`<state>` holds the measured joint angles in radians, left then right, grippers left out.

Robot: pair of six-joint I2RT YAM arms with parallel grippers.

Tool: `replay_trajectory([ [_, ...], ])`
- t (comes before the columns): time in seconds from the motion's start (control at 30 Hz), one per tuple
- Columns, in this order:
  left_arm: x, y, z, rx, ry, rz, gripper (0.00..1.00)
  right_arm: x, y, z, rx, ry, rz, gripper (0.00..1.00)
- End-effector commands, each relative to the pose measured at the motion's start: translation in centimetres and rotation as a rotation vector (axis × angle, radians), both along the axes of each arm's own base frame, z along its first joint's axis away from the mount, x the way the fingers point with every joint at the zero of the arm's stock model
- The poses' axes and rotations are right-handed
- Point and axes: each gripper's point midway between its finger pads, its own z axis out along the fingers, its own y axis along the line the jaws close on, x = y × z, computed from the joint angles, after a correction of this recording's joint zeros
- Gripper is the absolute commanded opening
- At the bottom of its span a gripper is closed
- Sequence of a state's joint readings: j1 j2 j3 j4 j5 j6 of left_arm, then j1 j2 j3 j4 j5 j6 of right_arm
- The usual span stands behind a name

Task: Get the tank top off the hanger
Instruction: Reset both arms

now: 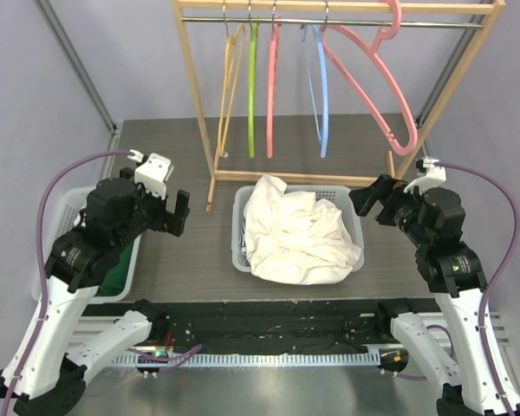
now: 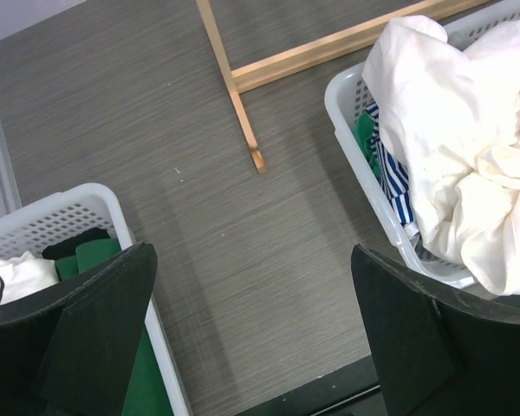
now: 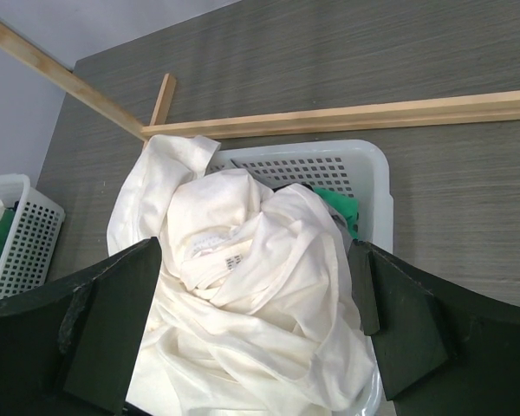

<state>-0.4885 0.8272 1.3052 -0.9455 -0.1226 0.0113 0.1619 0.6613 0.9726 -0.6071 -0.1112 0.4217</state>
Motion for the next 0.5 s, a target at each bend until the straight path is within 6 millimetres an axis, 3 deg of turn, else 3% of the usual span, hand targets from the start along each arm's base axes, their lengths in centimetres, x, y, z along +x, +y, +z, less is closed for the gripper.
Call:
replay_trajectory([
  [0.0, 1.2, 0.3, 2.1, -0.072, -0.078, 0.073, 1.00, 0.1, 0.2, 1.5, 0.005, -0.033, 0.008, 1.00],
  [0.47, 2.5, -0.4, 2.0, -0.103, -0.076, 0.095, 1.00, 0.4, 0.0, 1.8, -0.033, -0.032, 0.005, 1.00],
])
